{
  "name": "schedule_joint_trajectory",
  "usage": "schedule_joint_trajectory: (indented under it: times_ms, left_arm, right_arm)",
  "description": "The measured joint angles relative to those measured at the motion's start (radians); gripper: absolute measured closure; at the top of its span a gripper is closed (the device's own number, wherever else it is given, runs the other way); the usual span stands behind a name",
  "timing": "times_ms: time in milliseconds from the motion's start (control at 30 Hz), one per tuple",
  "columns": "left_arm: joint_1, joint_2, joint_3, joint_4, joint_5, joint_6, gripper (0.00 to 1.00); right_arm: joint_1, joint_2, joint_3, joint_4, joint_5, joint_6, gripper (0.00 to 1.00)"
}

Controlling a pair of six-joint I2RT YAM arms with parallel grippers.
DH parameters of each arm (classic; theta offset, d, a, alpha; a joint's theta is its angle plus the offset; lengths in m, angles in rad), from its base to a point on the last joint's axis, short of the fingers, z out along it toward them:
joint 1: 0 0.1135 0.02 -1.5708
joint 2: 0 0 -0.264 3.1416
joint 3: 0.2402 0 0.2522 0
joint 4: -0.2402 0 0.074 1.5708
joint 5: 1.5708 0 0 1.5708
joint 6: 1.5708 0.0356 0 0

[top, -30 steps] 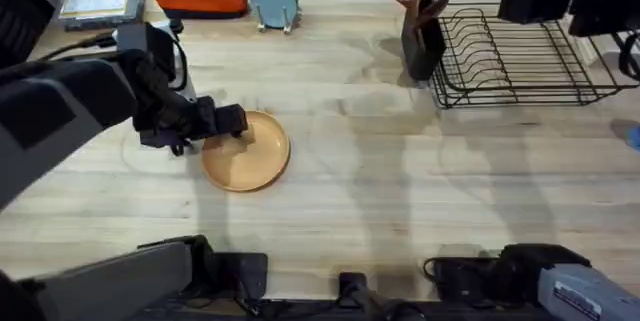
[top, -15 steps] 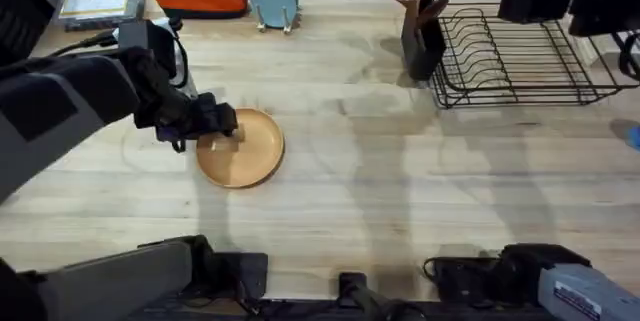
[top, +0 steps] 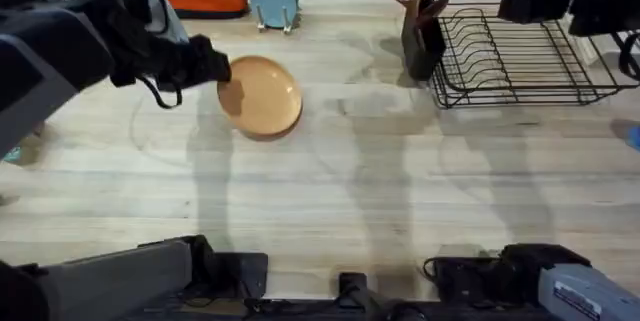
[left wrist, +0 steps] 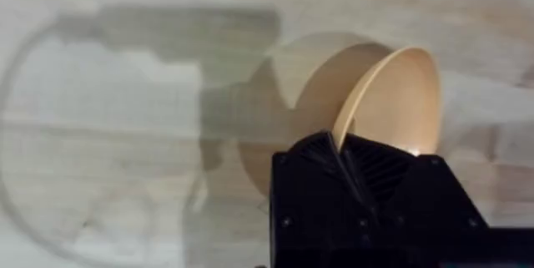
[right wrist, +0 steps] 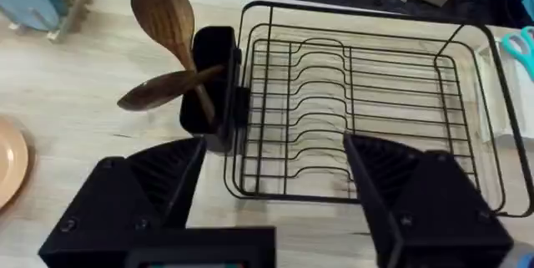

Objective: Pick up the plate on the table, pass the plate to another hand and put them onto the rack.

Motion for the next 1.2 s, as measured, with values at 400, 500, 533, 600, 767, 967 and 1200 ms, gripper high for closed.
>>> schedule_joint_trajectory:
  times_ms: [400,500,533,600,767,967,1200]
  left_arm:
    - [0.0,0.0,0.067,0.224,0.299,-0.128,0.959]
    - [0.0,0.0,0.067,0.269,0.358,-0.179,0.959]
    - [0.0,0.0,0.067,0.281,0.375,-0.199,0.959]
    - [0.0,0.0,0.067,0.295,0.399,-0.238,0.959]
    - [0.0,0.0,0.067,0.297,0.434,-0.33,0.959]
    - [0.0,0.0,0.067,0.297,0.437,-0.34,0.959]
    - [0.0,0.0,0.067,0.297,0.437,-0.343,0.959]
  right_arm:
    - [0.0,0.0,0.0,0.0,-0.001,0.001,0.003]
    - [0.0,0.0,0.0,0.0,-0.001,0.002,0.003]
    - [0.0,0.0,0.0,0.0,-0.001,0.007,0.003]
    - [0.0,0.0,0.0,0.0,-0.001,0.03,0.003]
    - [-0.001,0.0,0.0,-0.019,-0.066,0.261,0.004]
    - [0.026,0.0,0.0,-0.005,-0.18,0.378,0.004]
    - [0.16,0.012,0.0,0.025,-0.18,0.399,0.003]
